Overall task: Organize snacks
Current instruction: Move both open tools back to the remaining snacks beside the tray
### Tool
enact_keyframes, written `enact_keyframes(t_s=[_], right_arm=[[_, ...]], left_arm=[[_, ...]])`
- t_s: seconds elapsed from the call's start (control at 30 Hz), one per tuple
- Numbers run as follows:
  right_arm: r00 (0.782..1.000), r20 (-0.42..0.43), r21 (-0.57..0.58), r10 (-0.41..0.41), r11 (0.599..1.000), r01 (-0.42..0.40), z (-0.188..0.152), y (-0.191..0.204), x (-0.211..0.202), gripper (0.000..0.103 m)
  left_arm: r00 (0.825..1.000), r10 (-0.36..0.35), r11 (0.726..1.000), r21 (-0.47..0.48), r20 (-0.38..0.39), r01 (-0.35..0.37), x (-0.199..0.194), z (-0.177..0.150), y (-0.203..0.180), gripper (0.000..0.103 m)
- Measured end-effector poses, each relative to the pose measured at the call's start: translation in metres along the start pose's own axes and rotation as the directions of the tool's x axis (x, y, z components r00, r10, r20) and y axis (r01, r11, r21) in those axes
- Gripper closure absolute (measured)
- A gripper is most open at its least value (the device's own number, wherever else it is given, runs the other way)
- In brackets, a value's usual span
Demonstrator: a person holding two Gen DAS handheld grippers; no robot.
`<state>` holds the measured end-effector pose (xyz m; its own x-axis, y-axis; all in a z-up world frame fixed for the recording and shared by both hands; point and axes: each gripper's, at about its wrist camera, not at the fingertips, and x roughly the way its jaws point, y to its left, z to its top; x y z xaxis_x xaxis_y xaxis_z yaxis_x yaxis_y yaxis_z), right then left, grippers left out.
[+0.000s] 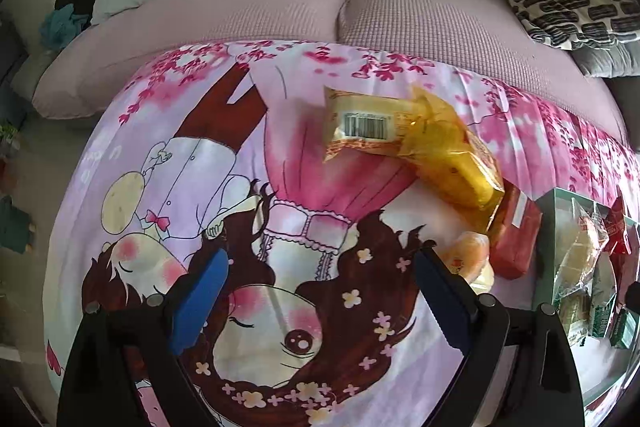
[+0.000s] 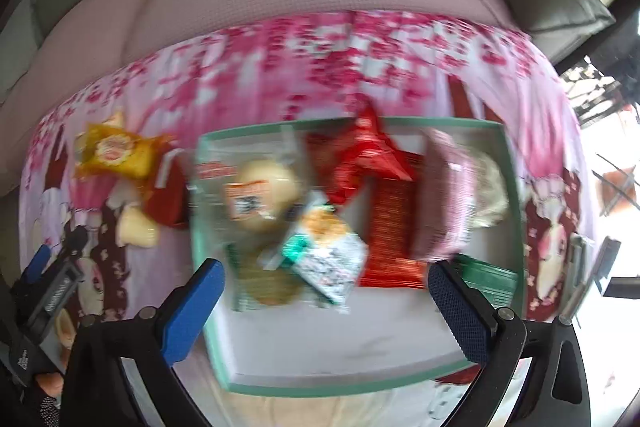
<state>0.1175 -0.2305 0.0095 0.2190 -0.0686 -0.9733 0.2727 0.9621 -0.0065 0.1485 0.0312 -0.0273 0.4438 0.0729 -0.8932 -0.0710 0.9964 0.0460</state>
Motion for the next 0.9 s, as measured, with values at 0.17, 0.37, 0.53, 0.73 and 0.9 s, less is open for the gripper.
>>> enact_keyframes(t_s=[0.17, 0.37, 0.53, 0.73, 0.9], right_arm=[[1.000, -0.004, -0.038, 0.030, 0.999, -0.030, 0.004, 0.029, 0.011, 0.000], [0.999, -0.039, -0.030, 0.024, 0.999, -0.025, 0.005, 0.045, 0.026, 0.000], [0.999, -0.036, -0.023, 0.018, 1.000, -0.019, 0.010, 0.039, 0.027, 0.000], [1.000, -0.024, 0.015, 0.009, 1.000, -0.008, 0.015, 0.020, 0.024, 0.000], [1.000, -0.027, 0.047, 0.005, 0.999, -0.004, 0.014, 0.004, 0.025, 0.000]], left_arm=[[1.000, -0.012, 1.000, -0.013, -0.013, 0.011, 0.005, 0.001, 0.003, 0.009], [0.997, -0.068, 0.997, -0.028, -0.033, 0.068, 0.013, 0.003, 0.001, 0.009], [0.989, -0.148, 0.989, -0.002, -0.029, 0.148, 0.012, 0.006, -0.013, 0.009], [0.979, -0.198, 0.979, 0.041, -0.050, 0.200, 0.015, 0.004, -0.036, 0.009], [0.977, -0.207, 0.974, 0.087, -0.053, 0.211, 0.012, 0.003, -0.051, 0.010]])
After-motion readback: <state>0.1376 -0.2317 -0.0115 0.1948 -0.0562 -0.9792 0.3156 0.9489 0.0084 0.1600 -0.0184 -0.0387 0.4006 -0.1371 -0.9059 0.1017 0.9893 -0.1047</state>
